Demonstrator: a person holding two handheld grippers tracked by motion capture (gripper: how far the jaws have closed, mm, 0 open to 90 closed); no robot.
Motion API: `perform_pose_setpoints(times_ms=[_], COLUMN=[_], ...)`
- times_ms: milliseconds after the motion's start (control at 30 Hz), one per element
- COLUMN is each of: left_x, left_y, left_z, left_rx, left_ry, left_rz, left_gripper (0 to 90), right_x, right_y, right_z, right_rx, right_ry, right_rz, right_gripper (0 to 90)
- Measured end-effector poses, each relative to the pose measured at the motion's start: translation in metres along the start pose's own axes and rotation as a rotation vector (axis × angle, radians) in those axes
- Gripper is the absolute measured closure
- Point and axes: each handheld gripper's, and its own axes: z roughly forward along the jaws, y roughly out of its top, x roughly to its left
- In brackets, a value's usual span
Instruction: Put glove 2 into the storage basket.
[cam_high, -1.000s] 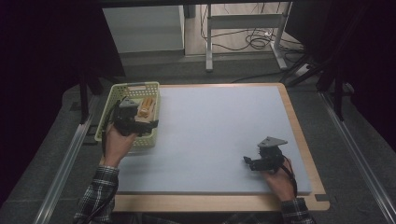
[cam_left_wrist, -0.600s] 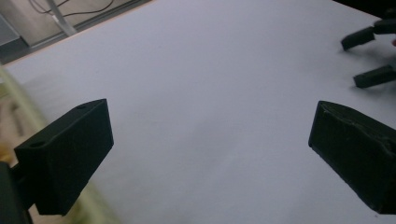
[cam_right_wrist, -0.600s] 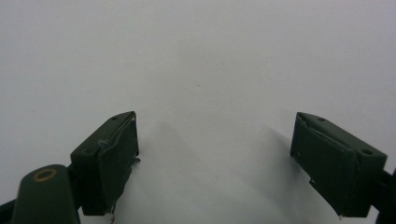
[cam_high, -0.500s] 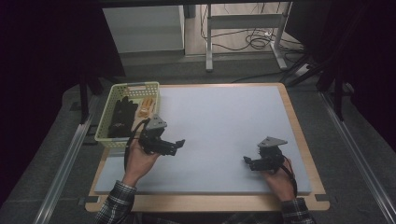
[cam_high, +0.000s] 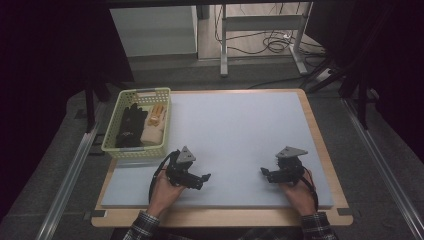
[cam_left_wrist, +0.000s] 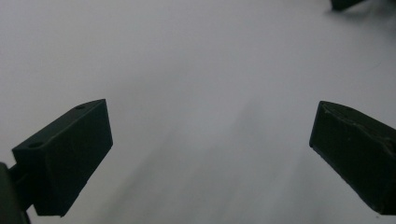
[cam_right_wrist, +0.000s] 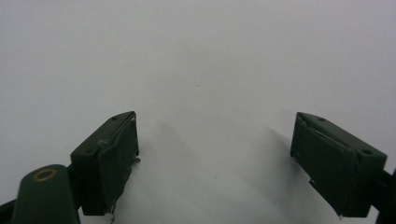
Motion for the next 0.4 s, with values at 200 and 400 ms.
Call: perform_pose_setpoints(times_ms=[200, 400], left_x=[0.001, 0.003], left_y=[-0.014, -0.014], left_z=[0.014, 0.015], left_rx=[0.082, 0.093], left_ry=[0.042, 0.033], left_rz=[-0.006, -0.019], left_gripper=[0.0, 0.0], right_x=[0.0, 0.0], right_y=[0.0, 0.0], right_z=[0.0, 0.0], right_rx=[0.001, -0.001], right_ry=[0.001, -0.001], right_rz=[0.0, 0.0], right_gripper=[14.8, 14.8])
